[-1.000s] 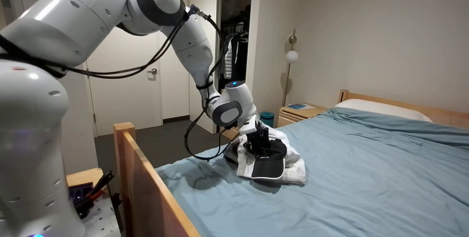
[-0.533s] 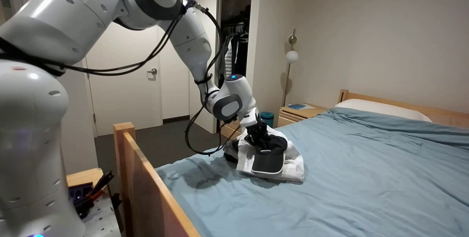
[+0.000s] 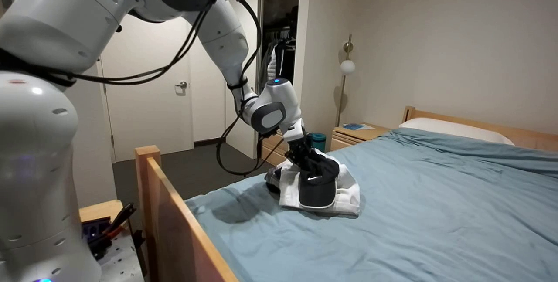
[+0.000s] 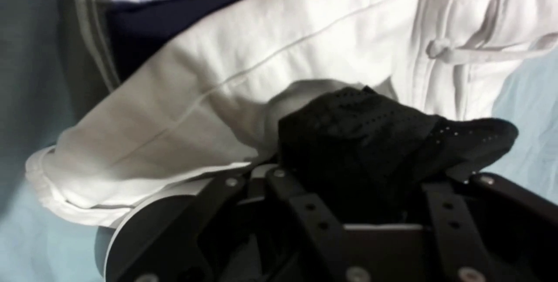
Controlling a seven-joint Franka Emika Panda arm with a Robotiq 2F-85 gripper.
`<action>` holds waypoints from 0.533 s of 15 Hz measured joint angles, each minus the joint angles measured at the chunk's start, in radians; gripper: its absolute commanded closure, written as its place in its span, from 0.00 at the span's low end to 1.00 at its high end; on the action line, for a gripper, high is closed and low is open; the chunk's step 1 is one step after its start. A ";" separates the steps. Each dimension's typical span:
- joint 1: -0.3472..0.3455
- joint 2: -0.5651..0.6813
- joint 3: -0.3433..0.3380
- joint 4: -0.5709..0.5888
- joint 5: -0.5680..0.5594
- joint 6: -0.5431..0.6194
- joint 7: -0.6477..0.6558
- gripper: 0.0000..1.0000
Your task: Unfold the white shorts
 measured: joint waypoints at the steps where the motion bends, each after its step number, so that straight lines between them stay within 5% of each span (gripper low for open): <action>1: -0.022 -0.005 0.025 0.001 -0.001 -0.007 -0.018 0.12; 3: -0.057 -0.007 0.058 0.004 -0.004 -0.026 -0.052 0.02; 6: -0.092 -0.004 0.079 0.005 -0.013 -0.043 -0.092 0.00; 7: -0.102 -0.002 0.081 0.005 -0.013 -0.047 -0.105 0.25; 8: -0.110 0.000 0.082 0.006 -0.014 -0.053 -0.117 0.25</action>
